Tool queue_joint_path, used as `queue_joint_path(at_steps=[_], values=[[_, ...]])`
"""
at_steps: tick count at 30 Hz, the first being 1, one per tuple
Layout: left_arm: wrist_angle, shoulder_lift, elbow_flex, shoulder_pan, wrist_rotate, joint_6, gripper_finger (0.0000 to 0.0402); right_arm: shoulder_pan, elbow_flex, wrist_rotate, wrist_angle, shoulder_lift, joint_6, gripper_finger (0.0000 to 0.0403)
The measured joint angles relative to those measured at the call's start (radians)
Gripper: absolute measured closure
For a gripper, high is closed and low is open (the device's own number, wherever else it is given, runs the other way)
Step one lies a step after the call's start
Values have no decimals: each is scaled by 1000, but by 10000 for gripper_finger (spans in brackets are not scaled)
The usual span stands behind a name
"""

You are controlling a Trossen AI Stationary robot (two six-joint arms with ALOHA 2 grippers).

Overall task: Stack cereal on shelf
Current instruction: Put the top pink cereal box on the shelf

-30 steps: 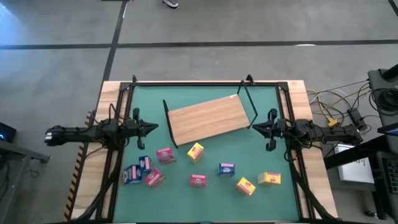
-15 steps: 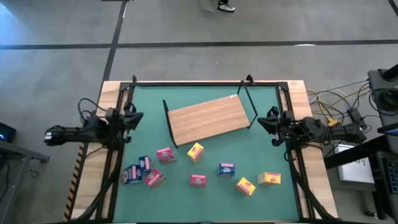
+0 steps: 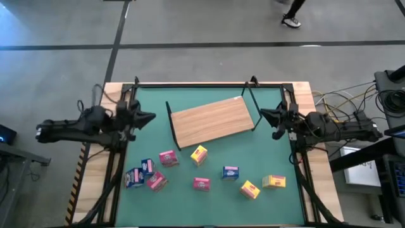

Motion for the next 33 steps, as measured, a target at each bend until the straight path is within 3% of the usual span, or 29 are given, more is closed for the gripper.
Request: queue_joint_path(at_steps=[4,8,19,23,29,33], values=[[-272,101,139,-2,-40,-117,401,0,16,0,-6,13,0,380],[-445,206,235,-35,-35,-180,401,0,12,0,-12,11,-5,380],[-588,478,407,-257,-44,-264,401,1,46,-22,-80,12,-53,380],[-599,566,434,-356,-13,-260,401,1,70,-124,-192,12,-46,380],[-632,709,484,-488,-12,-409,401,1,70,-339,-217,14,0,380],[-720,803,544,-518,-10,-438,401,1,68,-378,-199,14,-10,380]])
